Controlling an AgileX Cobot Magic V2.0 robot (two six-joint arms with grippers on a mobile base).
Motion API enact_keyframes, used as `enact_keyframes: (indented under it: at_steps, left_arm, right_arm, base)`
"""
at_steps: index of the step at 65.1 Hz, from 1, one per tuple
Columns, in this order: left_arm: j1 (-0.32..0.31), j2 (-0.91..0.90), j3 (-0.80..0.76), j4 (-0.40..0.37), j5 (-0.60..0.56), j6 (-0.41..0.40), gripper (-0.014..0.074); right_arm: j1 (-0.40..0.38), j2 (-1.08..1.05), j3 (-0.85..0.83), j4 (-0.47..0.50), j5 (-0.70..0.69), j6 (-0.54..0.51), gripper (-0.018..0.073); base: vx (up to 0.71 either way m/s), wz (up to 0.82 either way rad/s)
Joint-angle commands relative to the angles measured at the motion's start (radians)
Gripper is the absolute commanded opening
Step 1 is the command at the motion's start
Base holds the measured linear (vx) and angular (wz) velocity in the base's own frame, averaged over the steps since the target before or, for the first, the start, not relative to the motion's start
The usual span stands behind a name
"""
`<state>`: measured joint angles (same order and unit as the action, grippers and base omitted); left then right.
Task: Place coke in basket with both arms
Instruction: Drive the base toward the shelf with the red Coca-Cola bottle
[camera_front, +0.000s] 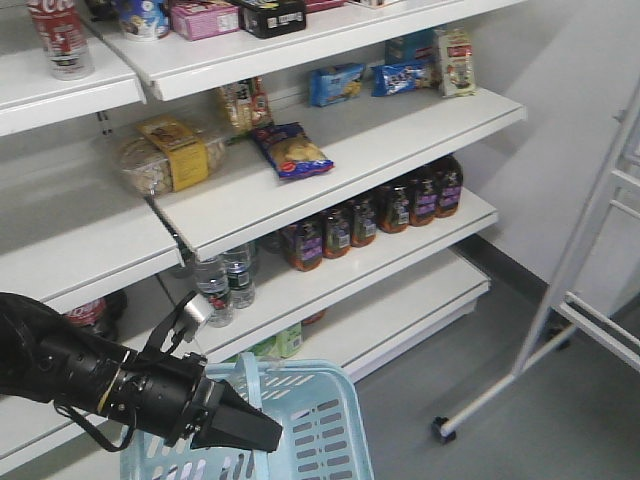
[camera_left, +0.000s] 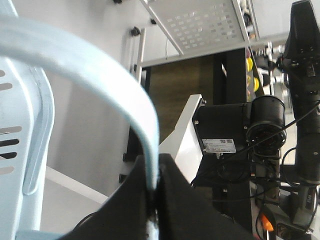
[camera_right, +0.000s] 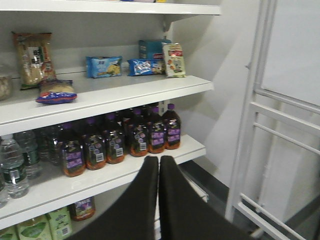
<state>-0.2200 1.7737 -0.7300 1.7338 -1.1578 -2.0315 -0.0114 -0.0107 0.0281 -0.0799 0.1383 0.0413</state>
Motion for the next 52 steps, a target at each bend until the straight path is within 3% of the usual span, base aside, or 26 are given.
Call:
enact_keyframes:
  at_steps: [1, 52]
  left_arm:
    - [-0.003, -0.046, -0.016, -0.060, -0.221, 0.008, -0.0006]
    - [-0.003, -0.046, -0.016, -0.060, -0.222, 0.008, -0.0006]
  right_arm:
    - [0.002, -0.018, 0.011, -0.007, -0.075, -0.005, -0.0009]
    - [0.002, -0.018, 0.011, -0.007, -0.075, -0.005, -0.0009]
  base:
    - [0.13, 0.50]
    - [0.11, 0.57]
